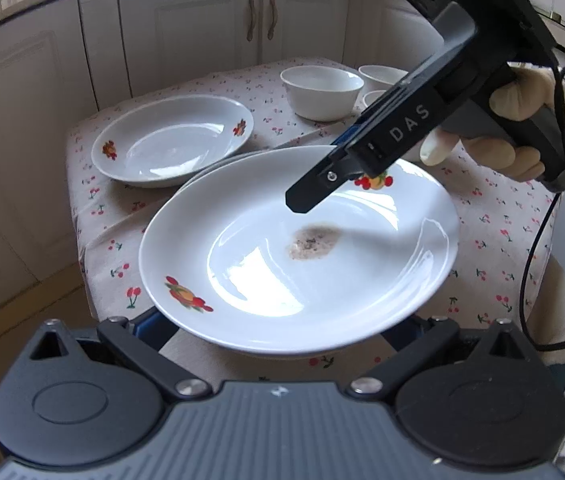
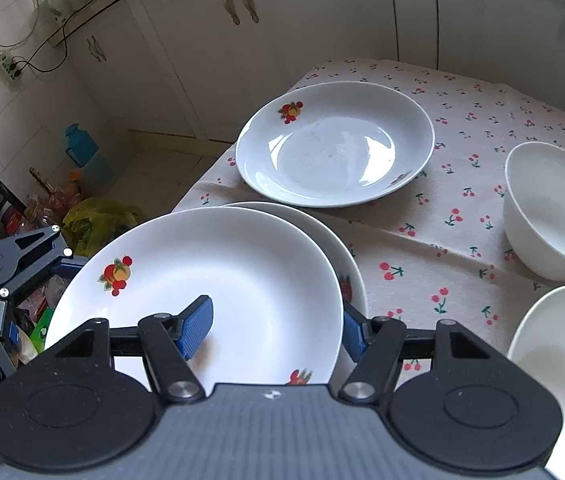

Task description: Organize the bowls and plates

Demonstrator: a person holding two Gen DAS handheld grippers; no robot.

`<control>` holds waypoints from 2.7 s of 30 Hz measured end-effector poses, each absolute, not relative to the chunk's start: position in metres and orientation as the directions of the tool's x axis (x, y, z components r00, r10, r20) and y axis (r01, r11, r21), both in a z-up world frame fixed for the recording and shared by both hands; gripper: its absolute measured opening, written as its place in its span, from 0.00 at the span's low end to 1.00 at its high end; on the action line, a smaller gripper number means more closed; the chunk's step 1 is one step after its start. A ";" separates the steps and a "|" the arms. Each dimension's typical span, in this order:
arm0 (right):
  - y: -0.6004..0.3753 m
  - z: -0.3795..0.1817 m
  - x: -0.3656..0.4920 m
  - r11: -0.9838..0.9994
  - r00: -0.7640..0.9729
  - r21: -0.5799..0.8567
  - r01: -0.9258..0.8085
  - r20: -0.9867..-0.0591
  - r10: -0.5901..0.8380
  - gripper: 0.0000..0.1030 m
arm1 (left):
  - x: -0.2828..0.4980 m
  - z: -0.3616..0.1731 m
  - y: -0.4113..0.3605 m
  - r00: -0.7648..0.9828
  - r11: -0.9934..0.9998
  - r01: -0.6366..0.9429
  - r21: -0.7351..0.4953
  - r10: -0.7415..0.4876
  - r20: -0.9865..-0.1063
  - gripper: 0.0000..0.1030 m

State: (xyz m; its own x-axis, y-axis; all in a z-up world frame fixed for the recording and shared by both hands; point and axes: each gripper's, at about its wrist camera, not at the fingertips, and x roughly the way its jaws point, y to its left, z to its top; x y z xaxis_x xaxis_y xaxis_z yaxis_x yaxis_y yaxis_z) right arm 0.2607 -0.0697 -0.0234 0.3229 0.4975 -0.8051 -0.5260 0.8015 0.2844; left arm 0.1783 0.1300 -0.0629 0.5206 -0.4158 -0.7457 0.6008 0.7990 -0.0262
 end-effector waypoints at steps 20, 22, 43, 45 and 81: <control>-0.073 -0.026 0.257 0.813 0.302 0.325 -0.483 -0.810 0.503 0.73 | 0.179 -0.069 0.130 0.451 0.780 0.624 -0.044 -0.405 -0.795 0.99; -0.077 -0.027 0.258 0.815 0.303 0.342 -0.468 -0.804 0.511 0.74 | 0.175 -0.069 0.129 0.468 0.784 0.620 -0.029 -0.400 -0.788 0.99; -0.081 -0.010 0.234 0.860 0.344 0.270 -0.434 -0.832 0.435 0.80 | 0.171 -0.067 0.127 0.493 0.818 0.573 -0.049 -0.391 -0.777 0.99; -0.083 -0.011 0.233 0.868 0.347 0.259 -0.424 -0.839 0.419 0.81 | 0.170 -0.067 0.126 0.500 0.821 0.570 -0.044 -0.388 -0.774 0.99; -0.117 0.052 0.196 0.852 0.640 0.061 -0.521 -0.632 0.437 1.00 | 0.185 0.031 0.130 0.780 0.922 0.355 0.156 -0.201 -0.592 0.99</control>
